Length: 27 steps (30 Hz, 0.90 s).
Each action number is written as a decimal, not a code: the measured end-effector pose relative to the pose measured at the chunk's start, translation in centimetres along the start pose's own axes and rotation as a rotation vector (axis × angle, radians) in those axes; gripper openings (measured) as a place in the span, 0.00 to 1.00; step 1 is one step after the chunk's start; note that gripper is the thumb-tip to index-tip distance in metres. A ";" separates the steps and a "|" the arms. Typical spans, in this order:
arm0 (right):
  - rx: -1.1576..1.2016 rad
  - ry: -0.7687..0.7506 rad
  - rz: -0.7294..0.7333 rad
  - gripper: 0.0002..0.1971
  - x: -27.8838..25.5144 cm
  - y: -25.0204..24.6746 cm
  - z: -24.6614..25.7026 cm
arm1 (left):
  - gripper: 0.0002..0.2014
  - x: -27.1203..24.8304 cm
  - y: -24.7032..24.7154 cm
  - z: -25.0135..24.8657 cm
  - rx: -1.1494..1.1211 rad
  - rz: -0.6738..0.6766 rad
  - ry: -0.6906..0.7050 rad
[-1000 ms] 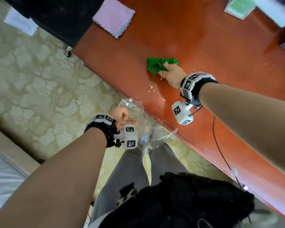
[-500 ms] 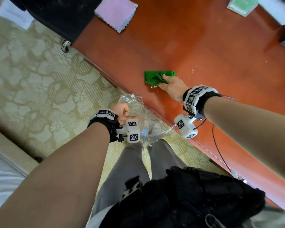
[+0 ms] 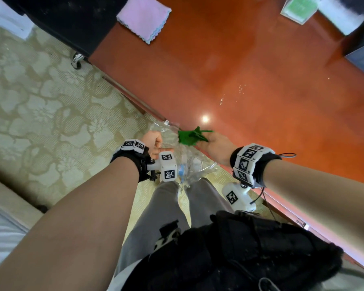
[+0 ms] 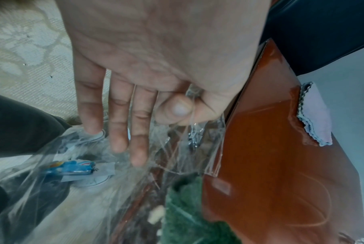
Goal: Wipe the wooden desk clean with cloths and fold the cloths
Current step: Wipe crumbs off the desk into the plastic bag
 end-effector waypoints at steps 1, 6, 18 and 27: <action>-0.007 -0.001 0.016 0.13 -0.2 0.2 -0.1 | 0.18 0.1 -0.1 0.2 -0.008 0.001 -0.002; 0.029 0.035 0.004 0.07 -0.1 -0.7 -0.2 | 0.17 0.4 -0.4 0.1 -0.001 0.005 0.022; 0.285 0.157 -0.109 0.14 1.2 -4.1 -2.5 | 0.20 0.2 0.1 -0.5 0.141 0.017 0.055; 0.613 0.212 -0.623 0.17 2.1 -14.9 -8.3 | 0.22 -0.3 -0.5 0.2 0.143 0.004 0.070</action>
Point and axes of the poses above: each hand's wrist, its own x-axis towards the middle knuckle, its own y-axis out of the palm, z = x × y, the point moved 10 cm from there along x, towards the middle knuckle, and after that the axes turned 6 degrees about -x, right-handed, at the moved point
